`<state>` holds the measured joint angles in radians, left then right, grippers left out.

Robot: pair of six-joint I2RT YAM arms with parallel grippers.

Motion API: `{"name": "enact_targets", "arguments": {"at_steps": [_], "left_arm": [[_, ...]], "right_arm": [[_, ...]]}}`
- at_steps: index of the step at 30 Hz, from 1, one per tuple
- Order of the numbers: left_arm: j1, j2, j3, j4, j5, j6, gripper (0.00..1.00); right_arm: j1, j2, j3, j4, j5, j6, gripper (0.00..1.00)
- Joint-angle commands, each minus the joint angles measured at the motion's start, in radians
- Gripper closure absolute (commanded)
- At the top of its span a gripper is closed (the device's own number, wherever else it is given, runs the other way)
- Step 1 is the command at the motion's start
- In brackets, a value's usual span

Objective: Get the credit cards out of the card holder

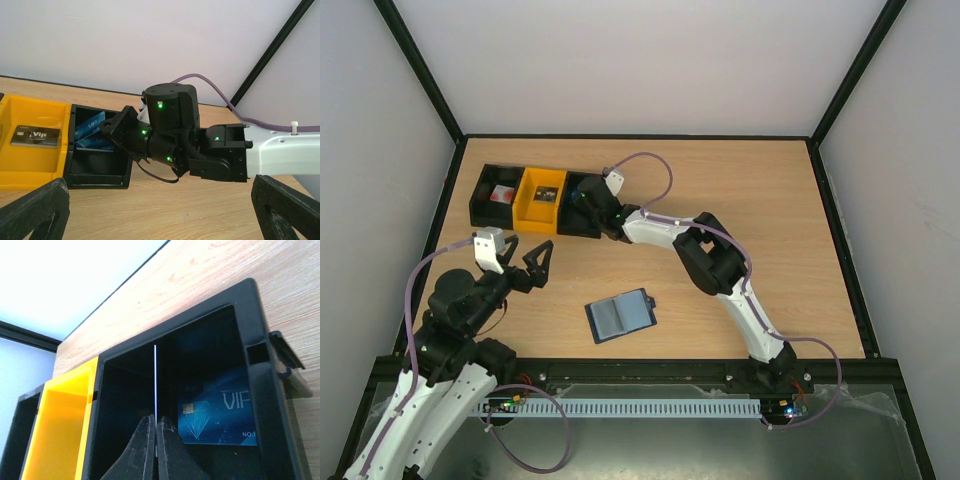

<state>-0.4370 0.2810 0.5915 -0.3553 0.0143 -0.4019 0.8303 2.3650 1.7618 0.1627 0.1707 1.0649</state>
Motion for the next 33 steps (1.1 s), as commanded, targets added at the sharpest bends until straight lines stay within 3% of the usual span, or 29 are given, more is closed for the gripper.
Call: {"name": "enact_targets", "arguments": {"at_steps": [1,19,33], "left_arm": [[0.007,-0.008,-0.011,0.011,0.006,0.015,0.0],[0.007,-0.039,-0.014,0.016,0.021,0.02,0.0],[0.007,0.023,-0.005,-0.009,-0.05,-0.013,0.0]], "right_arm": [[-0.005,0.038,-0.035,0.105,0.055,0.047,0.98],[-0.007,0.049,-0.025,0.087,0.073,0.081,0.9],[-0.007,-0.06,-0.013,0.026,0.035,0.083,0.59]]}}
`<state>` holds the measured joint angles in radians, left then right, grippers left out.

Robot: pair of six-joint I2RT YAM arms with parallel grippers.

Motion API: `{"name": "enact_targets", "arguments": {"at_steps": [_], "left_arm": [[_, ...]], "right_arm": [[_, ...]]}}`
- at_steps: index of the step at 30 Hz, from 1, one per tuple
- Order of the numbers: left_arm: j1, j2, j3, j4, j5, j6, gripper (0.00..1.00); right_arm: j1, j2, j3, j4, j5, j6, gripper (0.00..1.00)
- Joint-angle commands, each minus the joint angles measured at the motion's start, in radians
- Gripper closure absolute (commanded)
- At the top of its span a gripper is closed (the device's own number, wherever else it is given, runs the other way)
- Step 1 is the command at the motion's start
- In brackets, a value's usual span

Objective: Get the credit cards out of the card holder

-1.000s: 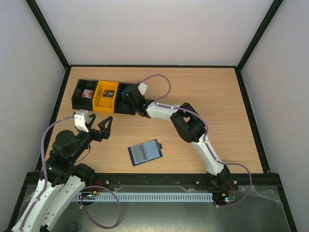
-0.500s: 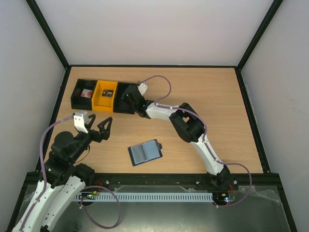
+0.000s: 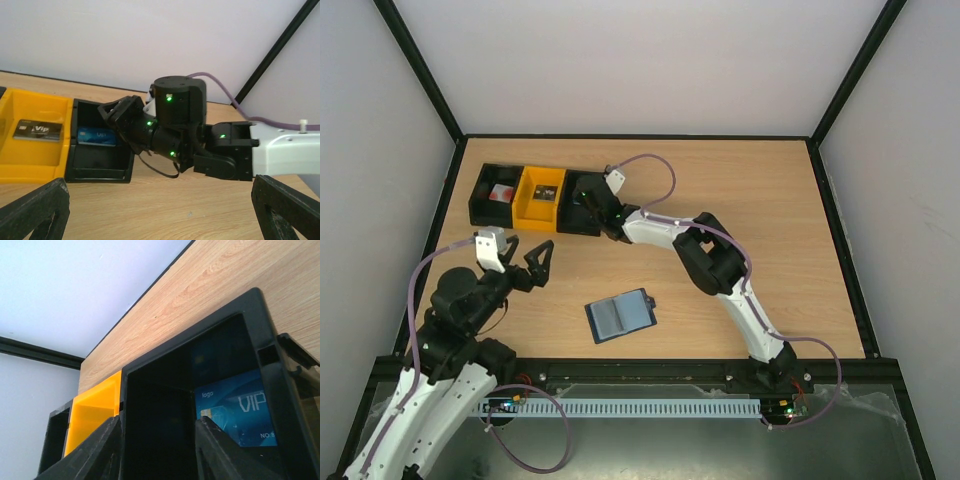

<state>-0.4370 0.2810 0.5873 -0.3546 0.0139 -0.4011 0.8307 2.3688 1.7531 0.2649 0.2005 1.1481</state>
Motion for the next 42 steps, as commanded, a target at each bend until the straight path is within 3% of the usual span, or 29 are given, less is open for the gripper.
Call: {"name": "enact_targets", "arguments": {"at_steps": [1,8,17,25,32,42], "left_arm": [[0.007,0.029,0.002,-0.014,-0.063,-0.02,0.0],[0.007,0.116,0.031,-0.065,-0.164,-0.085,0.0],[0.007,0.192,0.034,-0.066,-0.061,-0.171,0.0],[0.006,0.172,-0.052,0.005,0.069,-0.305,0.0],[0.004,0.194,-0.147,0.096,0.197,-0.414,0.01],[-0.049,0.366,-0.297,0.305,0.349,-0.523,0.08]], "right_arm": [[-0.006,-0.074,-0.002,-0.086,-0.011,-0.001,0.57],[-0.008,-0.196,-0.053,-0.122,-0.078,-0.074,0.46],[-0.009,-0.375,-0.178,-0.244,-0.267,-0.225,0.43],[-0.009,-0.66,-0.562,-0.248,-0.33,-0.271,0.45],[-0.005,-0.815,-0.826,-0.261,-0.428,-0.302,0.48],[0.083,-0.909,-1.026,-0.285,-0.433,-0.313,0.53]]}}
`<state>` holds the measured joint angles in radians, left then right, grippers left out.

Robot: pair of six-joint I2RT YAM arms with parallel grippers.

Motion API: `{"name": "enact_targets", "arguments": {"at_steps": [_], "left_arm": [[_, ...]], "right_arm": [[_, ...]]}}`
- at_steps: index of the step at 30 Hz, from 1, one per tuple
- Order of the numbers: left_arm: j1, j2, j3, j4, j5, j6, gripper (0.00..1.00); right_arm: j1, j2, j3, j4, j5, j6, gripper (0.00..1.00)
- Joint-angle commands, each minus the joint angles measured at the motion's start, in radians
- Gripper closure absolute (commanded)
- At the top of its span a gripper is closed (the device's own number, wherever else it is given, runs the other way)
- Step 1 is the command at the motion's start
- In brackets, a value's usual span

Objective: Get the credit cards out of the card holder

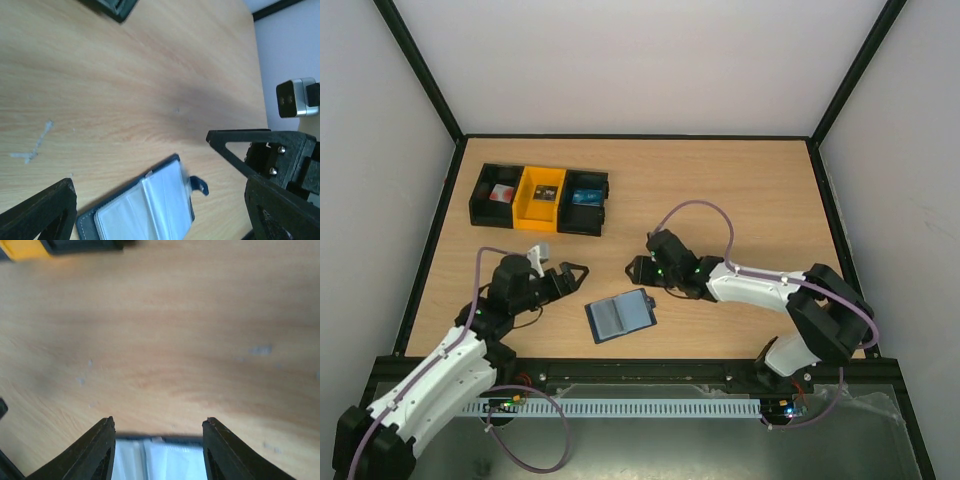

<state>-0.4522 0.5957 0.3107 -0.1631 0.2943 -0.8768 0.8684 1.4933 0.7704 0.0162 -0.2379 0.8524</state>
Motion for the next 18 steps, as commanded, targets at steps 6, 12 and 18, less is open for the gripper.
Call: {"name": "enact_targets", "arguments": {"at_steps": [6,12,18], "left_arm": [[-0.137,0.126,-0.097,0.253,0.06,-0.124,0.15],[-0.179,0.16,-0.165,0.338,0.044,-0.186,0.21],[-0.178,0.188,-0.19,0.36,0.037,-0.189,0.31]], "right_arm": [[0.093,-0.03,-0.118,-0.025,0.043,0.005,0.53],[0.122,0.015,-0.139,-0.002,0.01,0.011,0.55],[0.13,0.021,-0.186,0.038,-0.006,0.027,0.57]]}}
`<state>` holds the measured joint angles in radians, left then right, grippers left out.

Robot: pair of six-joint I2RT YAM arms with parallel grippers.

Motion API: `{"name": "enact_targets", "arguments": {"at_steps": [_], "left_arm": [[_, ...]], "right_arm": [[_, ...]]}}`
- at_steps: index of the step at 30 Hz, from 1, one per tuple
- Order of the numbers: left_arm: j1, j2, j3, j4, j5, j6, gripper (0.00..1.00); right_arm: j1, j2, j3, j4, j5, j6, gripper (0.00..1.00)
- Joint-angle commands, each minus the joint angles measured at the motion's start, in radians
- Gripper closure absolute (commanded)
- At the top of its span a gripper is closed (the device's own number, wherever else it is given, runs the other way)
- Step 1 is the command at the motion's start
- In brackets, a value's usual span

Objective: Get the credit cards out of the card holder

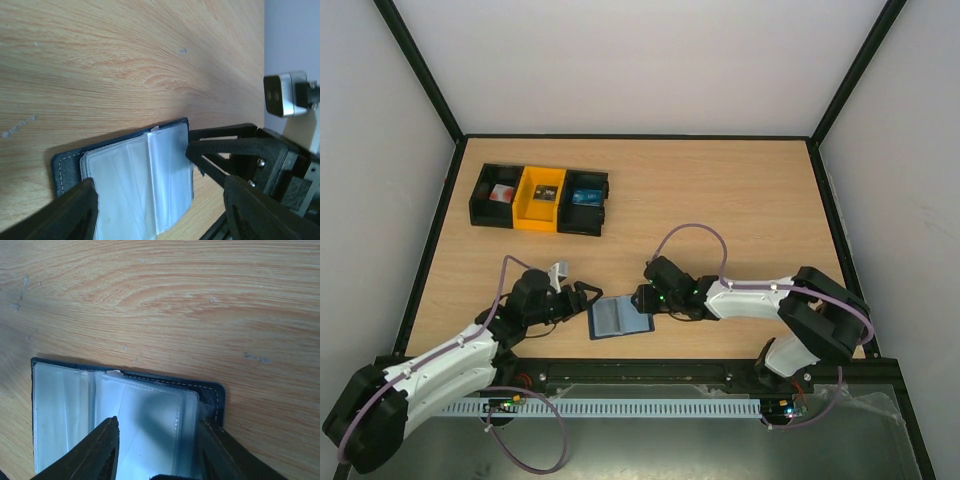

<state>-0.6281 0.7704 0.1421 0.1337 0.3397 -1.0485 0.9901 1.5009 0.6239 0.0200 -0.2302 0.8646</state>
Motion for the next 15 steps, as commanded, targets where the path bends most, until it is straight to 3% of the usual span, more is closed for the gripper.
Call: {"name": "enact_targets", "arguments": {"at_steps": [1,5,15], "left_arm": [[-0.003,0.02,-0.024,0.07,-0.016,-0.013,0.35],[-0.003,0.059,-0.015,0.078,-0.027,0.008,0.42],[-0.002,0.176,-0.01,0.107,0.011,0.052,0.42]], "right_arm": [[0.008,0.021,-0.045,0.045,-0.027,0.013,0.59],[0.011,0.041,-0.051,0.033,-0.01,0.011,0.66],[0.012,0.06,-0.05,-0.017,0.037,0.004,0.8]]}}
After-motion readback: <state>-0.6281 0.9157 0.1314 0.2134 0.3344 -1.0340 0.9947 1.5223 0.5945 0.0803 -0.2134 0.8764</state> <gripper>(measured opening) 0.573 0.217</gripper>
